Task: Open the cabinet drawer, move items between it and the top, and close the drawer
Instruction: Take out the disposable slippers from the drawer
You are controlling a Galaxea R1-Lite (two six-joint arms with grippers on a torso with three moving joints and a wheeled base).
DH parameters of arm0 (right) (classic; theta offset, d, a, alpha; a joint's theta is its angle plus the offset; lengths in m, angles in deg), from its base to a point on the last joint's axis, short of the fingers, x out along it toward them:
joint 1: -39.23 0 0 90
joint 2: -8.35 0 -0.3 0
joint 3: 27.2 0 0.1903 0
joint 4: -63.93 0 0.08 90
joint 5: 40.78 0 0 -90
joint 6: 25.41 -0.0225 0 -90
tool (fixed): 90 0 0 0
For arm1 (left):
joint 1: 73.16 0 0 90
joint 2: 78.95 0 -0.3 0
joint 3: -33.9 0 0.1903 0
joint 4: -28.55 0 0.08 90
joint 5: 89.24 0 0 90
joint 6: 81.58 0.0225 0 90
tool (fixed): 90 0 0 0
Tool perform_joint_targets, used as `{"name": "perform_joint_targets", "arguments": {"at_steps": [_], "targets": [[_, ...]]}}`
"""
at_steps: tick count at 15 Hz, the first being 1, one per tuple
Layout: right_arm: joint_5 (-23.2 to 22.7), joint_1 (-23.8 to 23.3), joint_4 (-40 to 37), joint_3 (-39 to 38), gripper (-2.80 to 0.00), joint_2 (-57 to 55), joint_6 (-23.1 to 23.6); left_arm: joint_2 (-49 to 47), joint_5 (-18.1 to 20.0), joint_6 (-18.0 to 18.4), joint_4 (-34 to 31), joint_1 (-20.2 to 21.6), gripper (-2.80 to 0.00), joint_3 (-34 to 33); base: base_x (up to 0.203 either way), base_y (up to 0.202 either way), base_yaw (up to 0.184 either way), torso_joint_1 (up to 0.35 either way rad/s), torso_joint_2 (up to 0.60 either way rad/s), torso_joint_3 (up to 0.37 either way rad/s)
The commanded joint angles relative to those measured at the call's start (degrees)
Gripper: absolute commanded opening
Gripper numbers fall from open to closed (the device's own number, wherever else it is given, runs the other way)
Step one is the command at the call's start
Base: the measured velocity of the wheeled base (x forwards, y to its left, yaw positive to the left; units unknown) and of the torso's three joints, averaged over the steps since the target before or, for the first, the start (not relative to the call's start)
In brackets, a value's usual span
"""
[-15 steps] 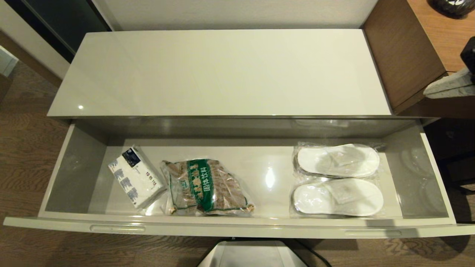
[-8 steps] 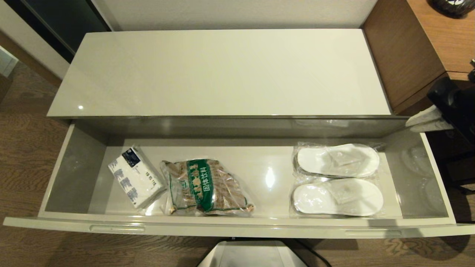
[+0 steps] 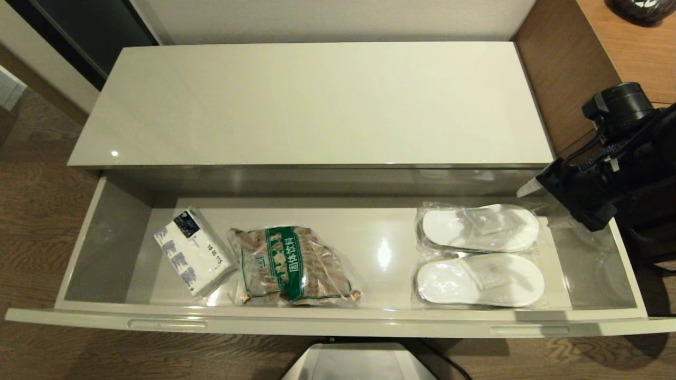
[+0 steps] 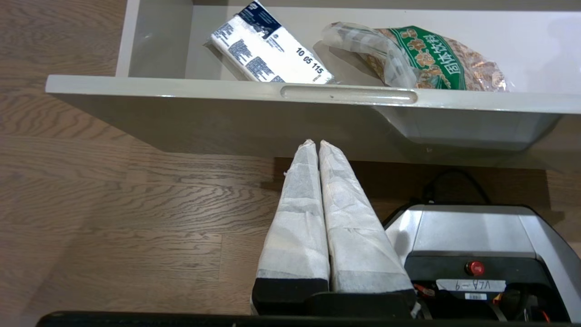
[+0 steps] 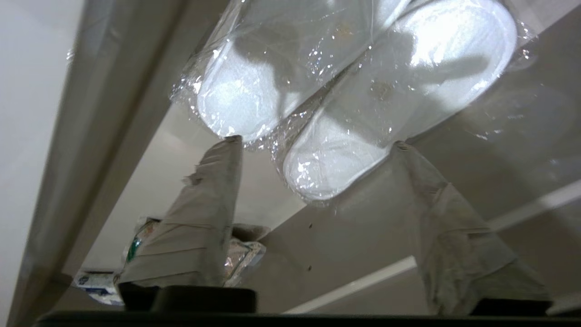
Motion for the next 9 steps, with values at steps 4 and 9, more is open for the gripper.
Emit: {"name": "perform_joint_targets", "arguments": {"at_steps": [4,9], "targets": [[3.03,1.07,11.88,-3.67,0.0,-12.06,0.29,0.04,-0.01,-0.01,0.0,0.0,-2.8,0.0,0.0,0.0,0.0,0.0,0.0,0.0],[3.49,1.15,17.76,-7.29,0.0,-13.59,3.19,0.04,-0.01,-0.01,0.0,0.0,-2.8,0.0,0.0,0.0,0.0,0.0,0.0,0.0]]}}
